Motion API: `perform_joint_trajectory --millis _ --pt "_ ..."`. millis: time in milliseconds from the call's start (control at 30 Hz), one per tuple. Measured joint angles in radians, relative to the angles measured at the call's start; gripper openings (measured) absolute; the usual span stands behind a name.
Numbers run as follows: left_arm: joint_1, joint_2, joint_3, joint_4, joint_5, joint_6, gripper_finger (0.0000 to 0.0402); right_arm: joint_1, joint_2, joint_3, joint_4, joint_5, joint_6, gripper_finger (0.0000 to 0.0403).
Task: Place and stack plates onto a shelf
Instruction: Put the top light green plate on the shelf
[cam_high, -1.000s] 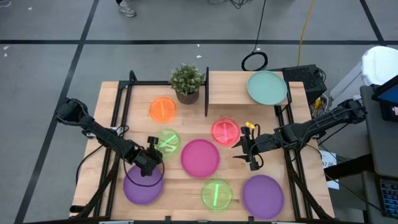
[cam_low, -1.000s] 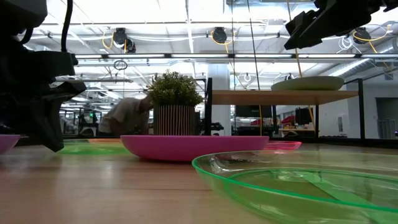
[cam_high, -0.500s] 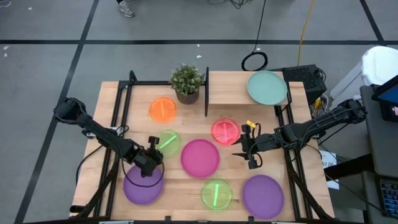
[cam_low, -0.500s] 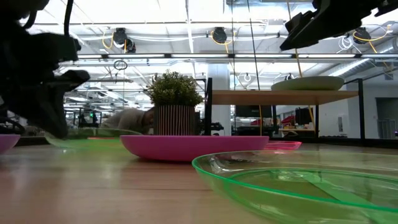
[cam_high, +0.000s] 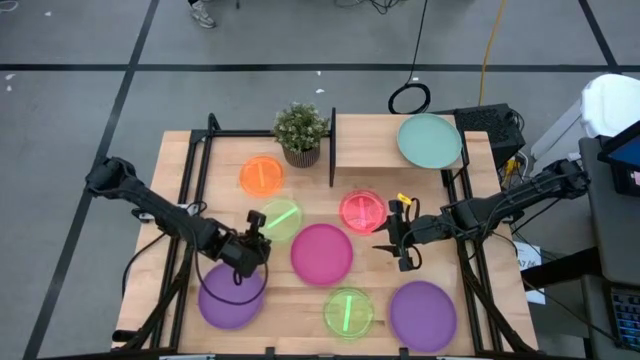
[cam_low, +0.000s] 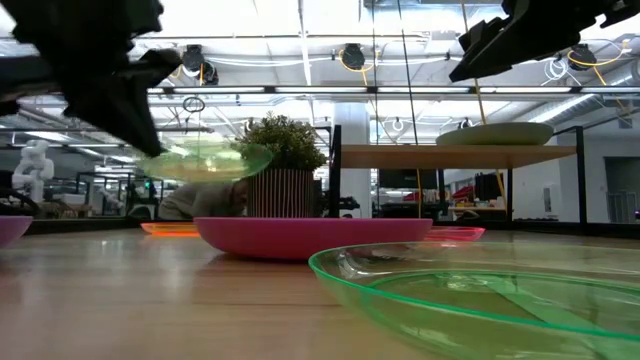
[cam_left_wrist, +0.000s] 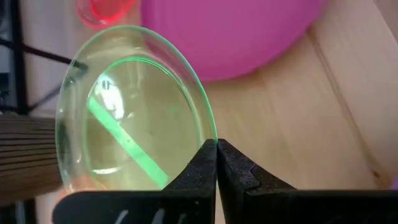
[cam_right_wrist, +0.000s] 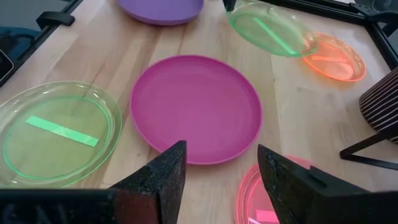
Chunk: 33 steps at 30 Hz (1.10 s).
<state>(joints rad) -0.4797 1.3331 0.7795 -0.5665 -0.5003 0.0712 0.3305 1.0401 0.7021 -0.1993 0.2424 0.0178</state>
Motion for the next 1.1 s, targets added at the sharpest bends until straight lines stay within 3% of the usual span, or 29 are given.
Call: perform_joint_trajectory --millis 233,500,767,900,1100 --pt "0.067 0.000 0.085 0.014 -0.002 0.141 0.0003 0.006 0.000 0.000 0.026 -0.002 0.112 0.0178" --pt "0.217 0.000 0.154 0.101 -0.001 0.458 0.0003 0.038 -0.006 0.000 -0.020 0.048 0.152 0.0178" --pt "0.311 0.005 0.249 0.123 0.028 0.586 0.0003 0.106 -0.013 0.000 -0.156 0.052 0.395 0.0178" --pt "0.339 0.009 0.284 0.172 0.060 0.673 0.0003 0.162 -0.013 0.000 -0.233 0.133 0.532 0.0178" --pt "0.411 0.043 0.329 0.273 0.110 0.773 0.0003 0.227 -0.013 0.000 -0.229 0.297 0.535 0.0177"
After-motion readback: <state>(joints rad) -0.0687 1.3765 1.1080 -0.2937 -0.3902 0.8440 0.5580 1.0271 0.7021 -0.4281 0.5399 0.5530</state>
